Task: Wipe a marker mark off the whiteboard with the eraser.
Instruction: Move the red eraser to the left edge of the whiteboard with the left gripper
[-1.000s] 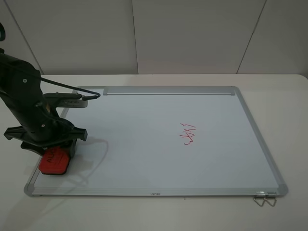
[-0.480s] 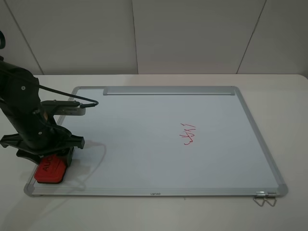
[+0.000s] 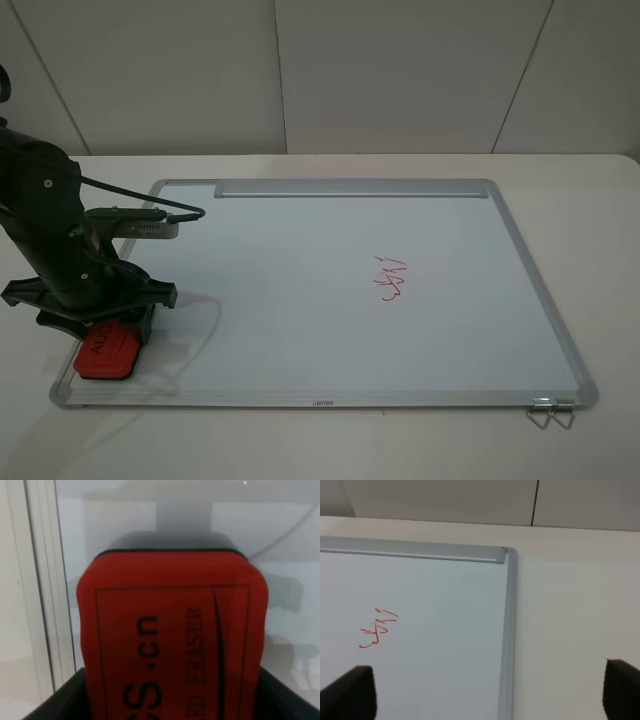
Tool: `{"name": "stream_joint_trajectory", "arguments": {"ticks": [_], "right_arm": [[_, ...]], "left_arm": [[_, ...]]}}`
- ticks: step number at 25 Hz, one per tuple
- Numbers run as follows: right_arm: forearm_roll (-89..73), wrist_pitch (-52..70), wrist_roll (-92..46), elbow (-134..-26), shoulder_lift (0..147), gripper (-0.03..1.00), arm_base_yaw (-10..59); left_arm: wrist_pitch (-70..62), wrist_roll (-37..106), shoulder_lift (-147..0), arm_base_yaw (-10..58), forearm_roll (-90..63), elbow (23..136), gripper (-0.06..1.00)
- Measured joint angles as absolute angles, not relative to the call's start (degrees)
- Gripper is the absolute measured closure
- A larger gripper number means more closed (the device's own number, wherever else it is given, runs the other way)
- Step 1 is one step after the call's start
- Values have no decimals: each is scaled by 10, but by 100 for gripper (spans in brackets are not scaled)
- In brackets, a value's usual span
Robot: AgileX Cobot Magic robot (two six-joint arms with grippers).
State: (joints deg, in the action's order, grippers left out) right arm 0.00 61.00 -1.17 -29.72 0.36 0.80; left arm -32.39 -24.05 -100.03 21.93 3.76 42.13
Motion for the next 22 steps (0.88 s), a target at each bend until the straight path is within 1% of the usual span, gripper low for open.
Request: {"name": "stream_joint_trajectory", "arguments": {"ticks": [16, 22], "right_arm": [[0, 610, -12, -297, 4, 14, 8], [0, 610, -12, -297, 4, 14, 8]], "left_arm": [[-323, -232, -998, 219, 36, 421, 35], [-322, -232, -955, 219, 35, 421, 35]]}}
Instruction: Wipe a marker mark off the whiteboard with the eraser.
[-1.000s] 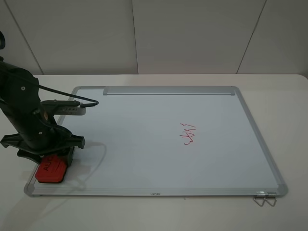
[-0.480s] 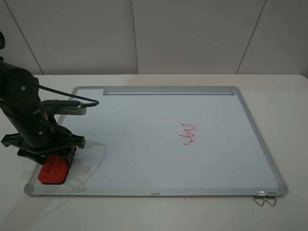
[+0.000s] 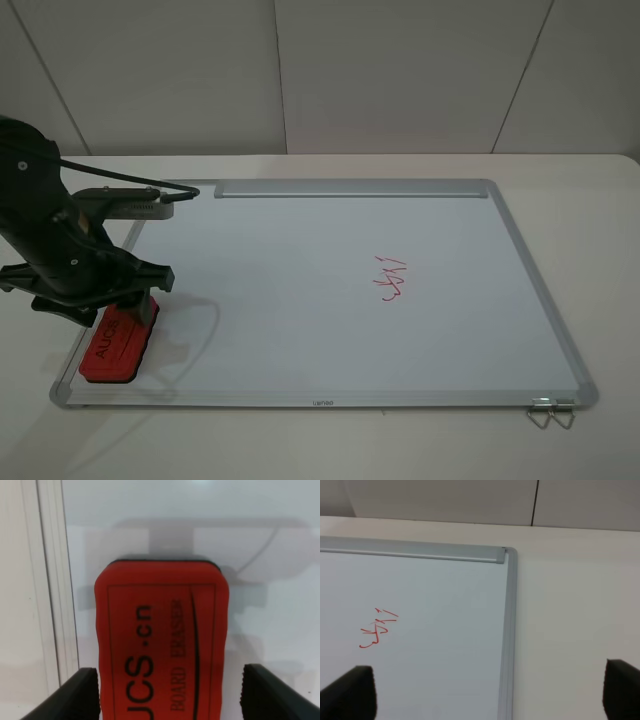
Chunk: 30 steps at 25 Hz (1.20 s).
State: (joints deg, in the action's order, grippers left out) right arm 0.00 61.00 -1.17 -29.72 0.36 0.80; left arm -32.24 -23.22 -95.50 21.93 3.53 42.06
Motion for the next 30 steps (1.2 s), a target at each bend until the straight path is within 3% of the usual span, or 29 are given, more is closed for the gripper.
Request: {"name": "stream_joint_trajectory", "arguments": {"ticks": [4, 11, 23, 30], "right_arm": [[0, 610, -12, -297, 4, 14, 8], [0, 610, -12, -297, 4, 14, 8], [0, 610, -12, -297, 4, 14, 8], [0, 610, -12, -297, 4, 14, 8]], "left_arm": [[-332, -232, -918, 219, 35, 421, 33], [-354, -231, -815, 219, 55, 420, 18], [-463, -172, -505, 182, 103, 417, 17], [-474, -167, -317, 182, 102, 314, 17]]}}
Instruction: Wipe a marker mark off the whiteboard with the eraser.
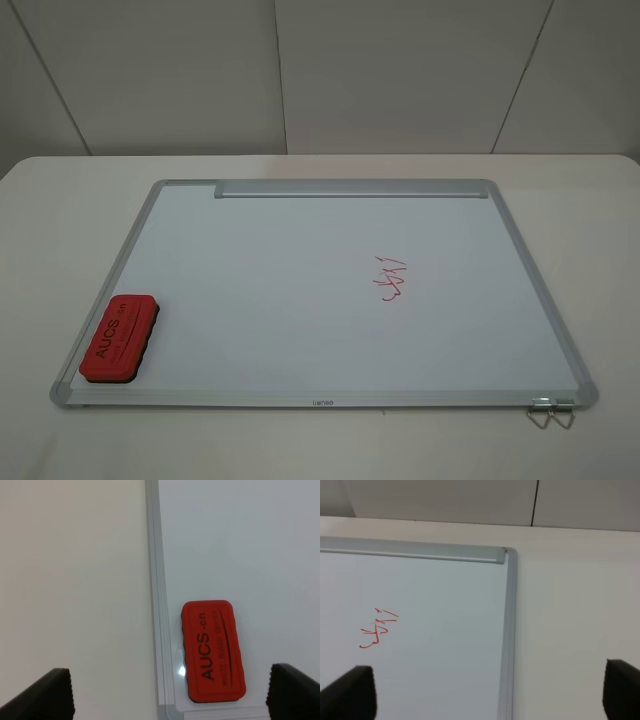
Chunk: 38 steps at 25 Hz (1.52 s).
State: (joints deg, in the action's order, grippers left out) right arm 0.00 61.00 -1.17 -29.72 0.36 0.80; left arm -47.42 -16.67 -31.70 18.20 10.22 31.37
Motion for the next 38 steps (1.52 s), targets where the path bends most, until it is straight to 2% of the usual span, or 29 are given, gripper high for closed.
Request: {"name": "stream_joint_trajectory", "arguments": {"ticks": [5, 14, 21, 33, 38], "right_arm": [[0, 610, -12, -297, 4, 14, 8], [0, 610, -12, -297, 4, 14, 8], [0, 610, -12, -297, 4, 14, 8], [0, 610, -12, -297, 4, 14, 8], [0, 610, -12, -297, 4, 14, 8]], "left_arm": [[-484, -157, -176, 182, 77, 283, 17], [-621, -82, -93, 182, 53, 310, 17], [-619, -74, -9, 182, 54, 293, 17], [-611, -69, 3, 179, 48, 289, 17], [-611, -69, 3, 120, 40, 289, 17]]}}
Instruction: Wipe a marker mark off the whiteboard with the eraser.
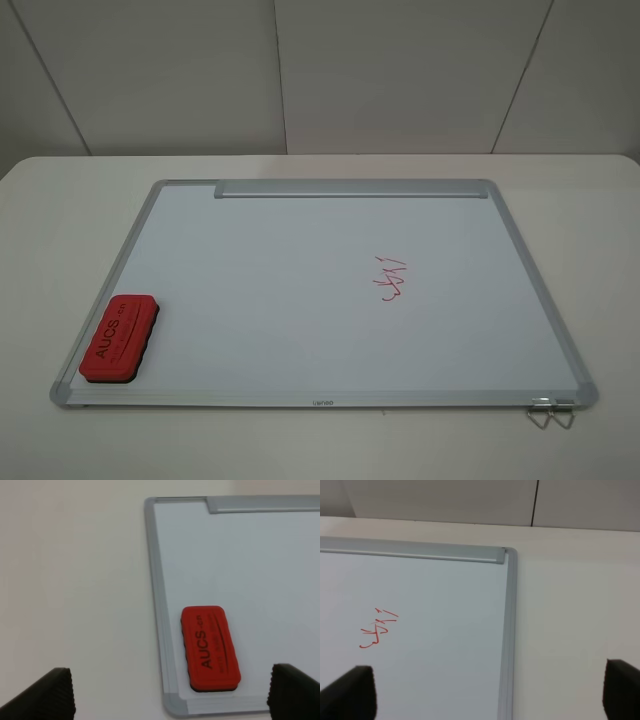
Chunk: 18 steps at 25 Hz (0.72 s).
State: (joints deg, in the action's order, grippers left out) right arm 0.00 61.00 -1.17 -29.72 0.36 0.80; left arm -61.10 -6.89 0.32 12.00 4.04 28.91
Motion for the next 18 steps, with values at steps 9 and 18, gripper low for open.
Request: {"name": "stream_joint_trajectory", "arguments": {"ticks": [9, 18], "right_arm": [[0, 610, -12, -297, 4, 14, 8], [0, 610, -12, -297, 4, 14, 8]], "left_arm": [[-611, -69, 3, 30, 34, 289, 17], [-611, -69, 3, 27, 31, 289, 17]]}}
